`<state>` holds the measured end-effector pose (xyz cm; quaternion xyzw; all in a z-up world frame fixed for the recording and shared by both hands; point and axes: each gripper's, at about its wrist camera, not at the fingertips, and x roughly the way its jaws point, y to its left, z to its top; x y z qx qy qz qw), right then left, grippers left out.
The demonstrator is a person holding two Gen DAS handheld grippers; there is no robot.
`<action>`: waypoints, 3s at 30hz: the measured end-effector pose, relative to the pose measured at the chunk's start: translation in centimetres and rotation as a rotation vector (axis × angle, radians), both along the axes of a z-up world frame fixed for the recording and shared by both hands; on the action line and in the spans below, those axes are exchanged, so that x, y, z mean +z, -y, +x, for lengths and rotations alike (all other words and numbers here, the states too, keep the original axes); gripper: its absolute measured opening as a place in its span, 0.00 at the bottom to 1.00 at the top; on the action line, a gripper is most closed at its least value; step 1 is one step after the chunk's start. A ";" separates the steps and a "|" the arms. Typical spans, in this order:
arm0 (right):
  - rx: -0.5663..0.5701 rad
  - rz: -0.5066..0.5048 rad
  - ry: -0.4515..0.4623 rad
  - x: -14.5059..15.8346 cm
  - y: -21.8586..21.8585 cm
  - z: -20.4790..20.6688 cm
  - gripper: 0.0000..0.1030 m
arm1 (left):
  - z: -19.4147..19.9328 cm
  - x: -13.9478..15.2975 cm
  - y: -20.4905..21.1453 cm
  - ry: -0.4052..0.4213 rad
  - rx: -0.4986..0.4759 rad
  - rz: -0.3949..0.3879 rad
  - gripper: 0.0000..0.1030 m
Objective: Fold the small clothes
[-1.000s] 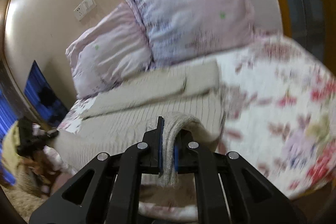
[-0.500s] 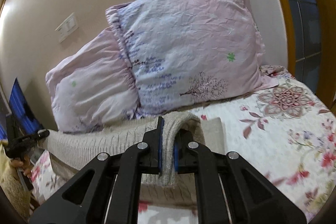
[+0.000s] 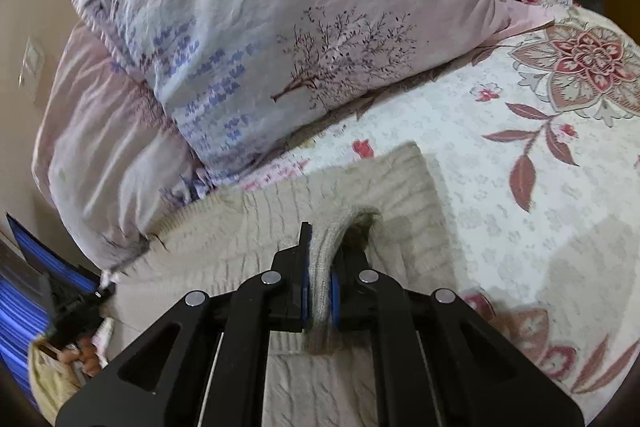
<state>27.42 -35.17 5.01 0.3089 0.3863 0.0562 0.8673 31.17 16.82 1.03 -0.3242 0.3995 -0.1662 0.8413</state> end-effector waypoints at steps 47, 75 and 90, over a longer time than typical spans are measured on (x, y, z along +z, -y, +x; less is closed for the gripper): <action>-0.006 -0.413 -0.104 0.7 -3.2 -5.8 0.20 | -6.5 0.6 0.0 0.026 0.002 0.239 0.15; 0.353 -0.545 0.044 1.6 -20.7 -0.6 0.49 | -5.4 0.2 -3.7 -0.030 0.119 0.016 0.68; 0.369 -0.627 0.035 -0.2 -22.6 -0.3 0.53 | -4.4 -1.2 -2.5 -0.070 0.112 -0.077 0.63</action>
